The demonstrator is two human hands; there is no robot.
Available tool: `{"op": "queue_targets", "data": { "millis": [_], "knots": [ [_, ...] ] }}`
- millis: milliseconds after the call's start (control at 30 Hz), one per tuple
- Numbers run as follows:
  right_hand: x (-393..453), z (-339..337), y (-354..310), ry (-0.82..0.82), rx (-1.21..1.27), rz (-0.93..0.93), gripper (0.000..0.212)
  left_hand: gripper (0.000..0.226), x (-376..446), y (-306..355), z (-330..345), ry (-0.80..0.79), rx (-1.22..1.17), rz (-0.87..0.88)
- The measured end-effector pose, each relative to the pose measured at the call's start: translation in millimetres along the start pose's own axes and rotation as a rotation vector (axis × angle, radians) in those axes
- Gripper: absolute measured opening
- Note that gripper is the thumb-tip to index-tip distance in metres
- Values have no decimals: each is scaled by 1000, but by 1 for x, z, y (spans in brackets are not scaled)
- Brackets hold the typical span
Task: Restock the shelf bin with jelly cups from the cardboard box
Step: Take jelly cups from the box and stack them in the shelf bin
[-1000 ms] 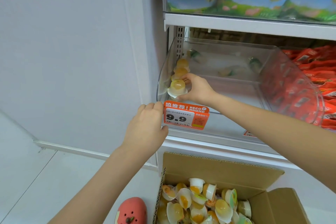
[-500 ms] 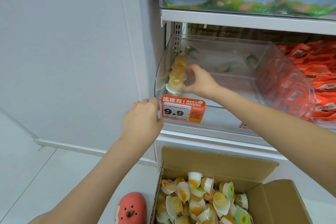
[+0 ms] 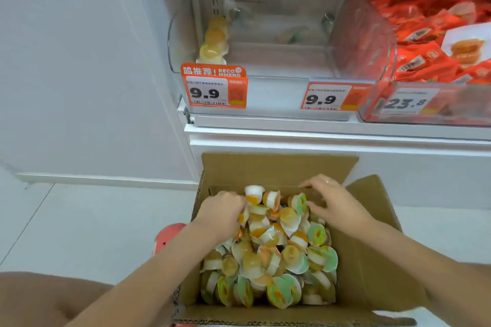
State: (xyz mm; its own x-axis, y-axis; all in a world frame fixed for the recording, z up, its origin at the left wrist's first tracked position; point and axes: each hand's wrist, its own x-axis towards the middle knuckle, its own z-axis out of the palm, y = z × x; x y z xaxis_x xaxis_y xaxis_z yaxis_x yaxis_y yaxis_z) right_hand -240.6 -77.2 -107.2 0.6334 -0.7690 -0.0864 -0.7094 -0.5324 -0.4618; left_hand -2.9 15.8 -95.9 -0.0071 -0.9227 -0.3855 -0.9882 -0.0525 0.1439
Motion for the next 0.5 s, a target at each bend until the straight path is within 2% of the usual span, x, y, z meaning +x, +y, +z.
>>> {"op": "queue_targets", "data": {
  "millis": [167, 267, 367, 433, 500],
  "knots": [
    [-24, 66, 60, -357, -80, 327, 48, 41, 38, 25, 72, -182, 14, 53],
    [-28, 91, 80, -379, -101, 459, 55, 50, 52, 46, 93, -184, -15, 83],
    [-23, 114, 91, -370, -138, 482, 68, 42, 60, 66, 110, -114, 7, 176],
    [-16, 126, 95, -373, -142, 470, 72, 40, 63, 81, 123, -134, -2, 259],
    [-8, 136, 102, -388, -105, 511, 69, 39, 67, 98, 134, -211, -64, 264]
  ]
}}
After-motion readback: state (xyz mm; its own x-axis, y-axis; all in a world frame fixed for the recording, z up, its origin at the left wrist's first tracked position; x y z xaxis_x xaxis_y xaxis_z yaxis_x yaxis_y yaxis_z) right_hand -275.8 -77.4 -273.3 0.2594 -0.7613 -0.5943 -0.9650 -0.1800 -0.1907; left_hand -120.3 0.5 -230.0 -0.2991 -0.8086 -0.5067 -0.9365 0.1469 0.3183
